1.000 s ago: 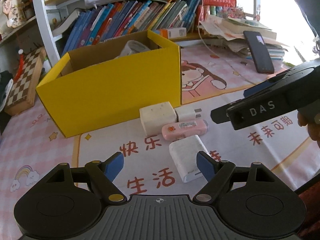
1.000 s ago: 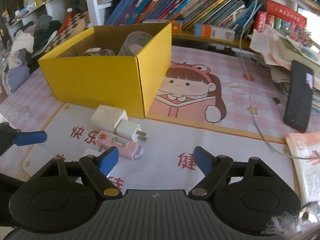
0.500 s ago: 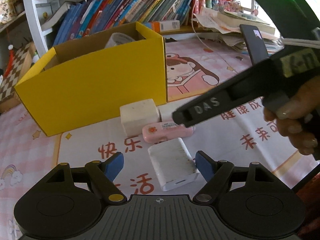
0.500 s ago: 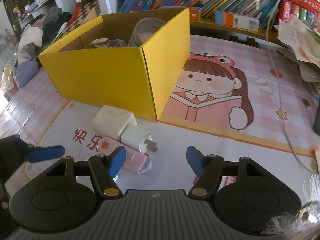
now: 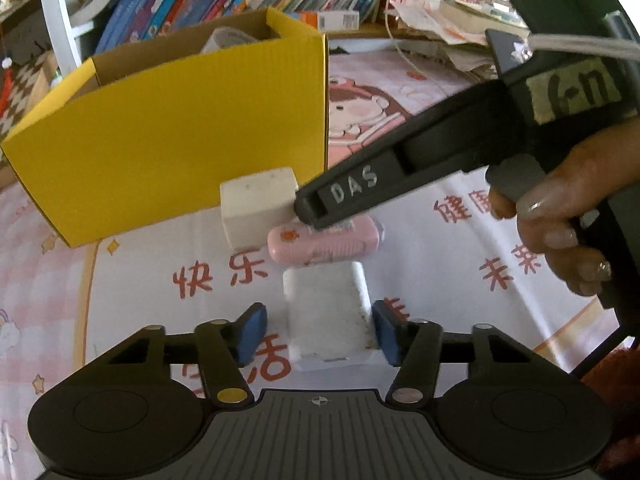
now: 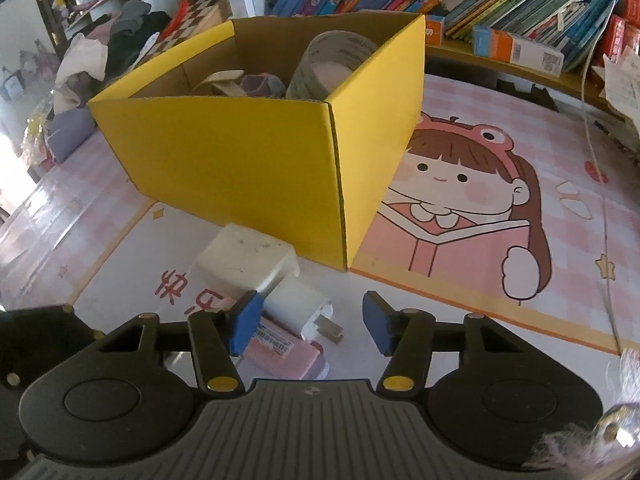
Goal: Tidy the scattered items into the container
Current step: 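Lower the left gripper onto the white phone charger and grasp it, then lift the white charger with the left gripper and carry it over the yellow box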
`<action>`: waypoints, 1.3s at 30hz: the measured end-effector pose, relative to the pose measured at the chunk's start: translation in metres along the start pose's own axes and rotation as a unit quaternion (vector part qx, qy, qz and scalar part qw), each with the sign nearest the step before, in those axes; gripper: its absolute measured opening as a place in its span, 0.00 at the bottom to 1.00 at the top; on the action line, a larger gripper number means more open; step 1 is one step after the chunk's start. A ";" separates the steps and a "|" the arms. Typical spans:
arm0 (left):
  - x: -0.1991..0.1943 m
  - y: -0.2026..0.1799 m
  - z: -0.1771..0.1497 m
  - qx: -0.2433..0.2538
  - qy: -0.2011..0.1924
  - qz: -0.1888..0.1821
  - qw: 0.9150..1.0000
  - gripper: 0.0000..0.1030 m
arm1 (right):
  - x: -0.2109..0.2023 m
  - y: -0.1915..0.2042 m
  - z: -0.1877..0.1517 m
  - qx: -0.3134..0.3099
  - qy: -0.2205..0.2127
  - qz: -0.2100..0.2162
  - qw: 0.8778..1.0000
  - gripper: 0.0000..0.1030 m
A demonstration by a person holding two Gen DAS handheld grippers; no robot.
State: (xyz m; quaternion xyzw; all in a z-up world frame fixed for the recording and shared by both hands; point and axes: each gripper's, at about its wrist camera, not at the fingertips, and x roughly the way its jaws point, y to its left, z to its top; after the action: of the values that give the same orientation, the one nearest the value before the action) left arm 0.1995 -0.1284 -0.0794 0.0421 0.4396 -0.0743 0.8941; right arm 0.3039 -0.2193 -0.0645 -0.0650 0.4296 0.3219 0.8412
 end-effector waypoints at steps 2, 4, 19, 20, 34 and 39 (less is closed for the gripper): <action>0.000 0.000 0.000 0.002 0.001 0.000 1.000 0.53 | 0.001 -0.001 0.001 0.002 0.000 0.004 1.000 0.51; -0.001 0.001 -0.001 0.005 0.002 -0.001 1.000 0.48 | 0.002 -0.002 0.001 0.004 0.000 0.006 1.000 0.51; -0.013 0.021 -0.011 -0.021 0.013 0.033 0.999 0.41 | 0.002 0.003 0.001 0.018 -0.004 0.003 1.000 0.41; -0.015 0.023 -0.012 -0.023 0.014 0.036 0.999 0.41 | 0.002 0.003 0.001 0.021 -0.003 0.003 1.000 0.41; -0.036 0.055 -0.024 -0.069 0.007 0.079 0.994 0.41 | 0.006 0.007 -0.005 0.027 0.002 -0.033 0.999 0.39; -0.044 0.064 -0.025 -0.077 -0.006 0.084 0.993 0.41 | 0.001 0.010 -0.006 0.028 -0.003 -0.047 0.999 0.39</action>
State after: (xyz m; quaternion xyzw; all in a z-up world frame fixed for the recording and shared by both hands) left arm 0.1643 -0.0580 -0.0593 0.0097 0.4337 0.0351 0.9003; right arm 0.2940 -0.2140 -0.0674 -0.0604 0.4329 0.2703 0.8578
